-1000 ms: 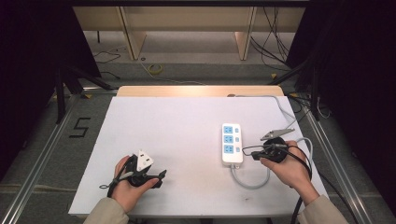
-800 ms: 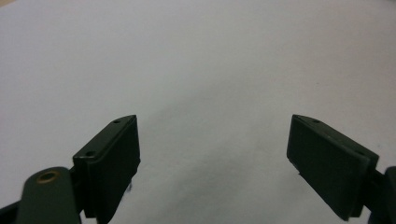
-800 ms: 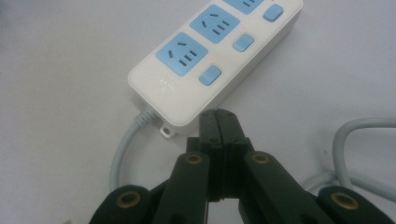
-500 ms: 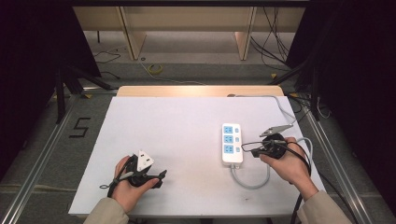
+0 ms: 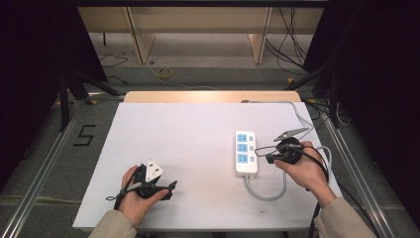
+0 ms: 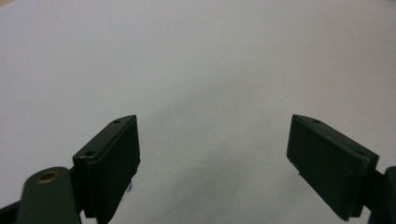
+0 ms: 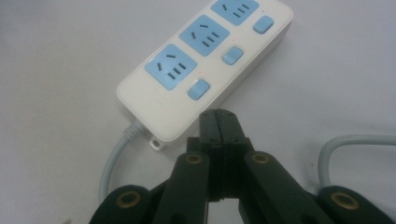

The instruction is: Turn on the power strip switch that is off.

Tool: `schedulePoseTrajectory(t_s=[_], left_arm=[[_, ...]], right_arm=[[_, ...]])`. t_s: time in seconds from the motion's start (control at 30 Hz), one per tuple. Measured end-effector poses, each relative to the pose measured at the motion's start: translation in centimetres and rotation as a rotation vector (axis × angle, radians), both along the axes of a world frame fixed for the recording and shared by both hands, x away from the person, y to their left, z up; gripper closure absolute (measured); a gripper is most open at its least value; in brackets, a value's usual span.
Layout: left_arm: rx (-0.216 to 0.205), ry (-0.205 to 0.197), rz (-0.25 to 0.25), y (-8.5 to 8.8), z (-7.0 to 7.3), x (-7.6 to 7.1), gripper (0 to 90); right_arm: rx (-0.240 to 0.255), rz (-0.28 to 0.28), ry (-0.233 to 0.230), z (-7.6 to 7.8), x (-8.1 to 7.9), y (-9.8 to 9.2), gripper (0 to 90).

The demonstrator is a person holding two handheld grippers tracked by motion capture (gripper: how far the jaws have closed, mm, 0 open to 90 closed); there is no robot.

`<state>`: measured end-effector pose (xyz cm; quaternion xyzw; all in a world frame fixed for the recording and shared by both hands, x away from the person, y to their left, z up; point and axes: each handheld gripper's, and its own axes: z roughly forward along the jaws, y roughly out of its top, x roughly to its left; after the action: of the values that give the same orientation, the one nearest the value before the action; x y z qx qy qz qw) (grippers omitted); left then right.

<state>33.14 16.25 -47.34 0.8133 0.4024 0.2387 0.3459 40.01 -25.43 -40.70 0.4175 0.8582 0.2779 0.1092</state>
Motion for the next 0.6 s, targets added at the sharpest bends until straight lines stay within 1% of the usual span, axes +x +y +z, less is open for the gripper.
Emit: schedulePoseTrajectory(t_s=[0.6], left_arm=[[0.0, -0.001, 0.0, 0.0, 0.0, 0.0, 17.1]], right_arm=[[-0.012, -0.002, 0.016, 0.3, 1.1, 0.4, 90.0]])
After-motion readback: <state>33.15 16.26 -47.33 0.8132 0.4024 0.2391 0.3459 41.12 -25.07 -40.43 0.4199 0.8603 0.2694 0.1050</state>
